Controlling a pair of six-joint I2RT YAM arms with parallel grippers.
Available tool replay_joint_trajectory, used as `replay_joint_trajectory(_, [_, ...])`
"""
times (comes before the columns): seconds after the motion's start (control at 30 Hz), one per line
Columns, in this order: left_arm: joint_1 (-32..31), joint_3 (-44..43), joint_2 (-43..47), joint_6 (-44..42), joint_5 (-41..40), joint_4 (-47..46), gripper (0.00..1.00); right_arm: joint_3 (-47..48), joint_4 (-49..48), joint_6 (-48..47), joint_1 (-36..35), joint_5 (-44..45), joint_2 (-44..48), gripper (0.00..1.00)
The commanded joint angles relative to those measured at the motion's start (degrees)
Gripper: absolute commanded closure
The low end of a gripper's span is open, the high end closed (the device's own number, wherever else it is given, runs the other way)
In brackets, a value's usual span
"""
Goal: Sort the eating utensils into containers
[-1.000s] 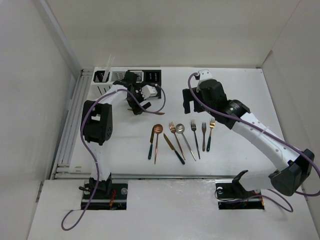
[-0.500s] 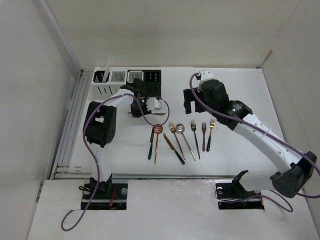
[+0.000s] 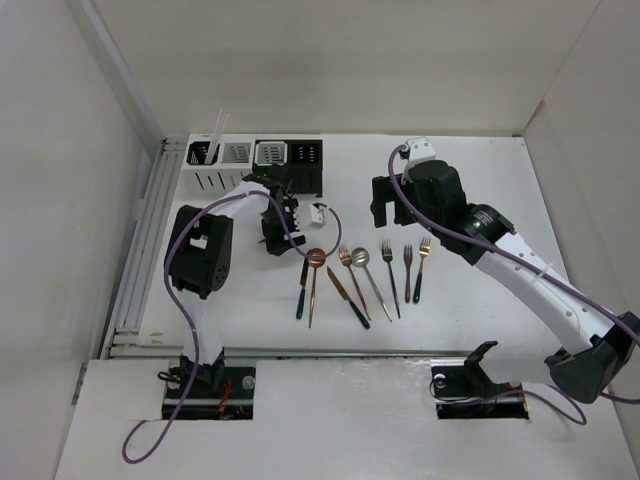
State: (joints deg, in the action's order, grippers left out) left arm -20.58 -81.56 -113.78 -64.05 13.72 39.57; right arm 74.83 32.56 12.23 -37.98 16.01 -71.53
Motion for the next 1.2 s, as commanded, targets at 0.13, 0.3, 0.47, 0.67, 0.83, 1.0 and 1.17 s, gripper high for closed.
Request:
replay_joint_trajectory(0.13, [-3.1,-5.7,-7.4,12.4,-1.9,-0.7,0.27,-0.2,-0.9,0.5,-0.4,0.5,1.9,0.0])
replay_joint_trajectory(0.3, [-1.0,-5.4,-8.7,13.5,-5.7,-4.0,0.36,-1.9,-0.4,0.5,-0.4,1.8,4.9,0.0])
replay_joint_trajectory(0.47, [-1.0,-6.6,-9.9,13.5,-7.7,-4.0,0.43,-2.4,-0.4,0.5,-0.4,1.8,6.1,0.0])
replay_joint_trajectory(0.67, [-1.0,-7.6,-9.9,14.2,-7.7,-4.0,0.46,-2.4,-0.4,0.5,-0.4,1.8,6.1,0.0])
replay_joint_trajectory(0.83, [-1.5,-7.6,-10.4,14.2,-8.4,-5.5,0.46,-2.9,-0.4,0.5,-0.4,1.8,6.7,0.0])
replay_joint_trajectory(1.0, [-1.5,-9.2,-11.6,14.1,-7.7,-1.3,0.7,-2.9,0.7,0.5,-0.4,2.4,7.2,0.0])
replay_joint_trajectory(1.17, [-2.0,-7.9,-10.9,10.1,-3.4,4.2,1.0,-2.9,0.7,1.0,-0.4,3.7,8.3,0.0])
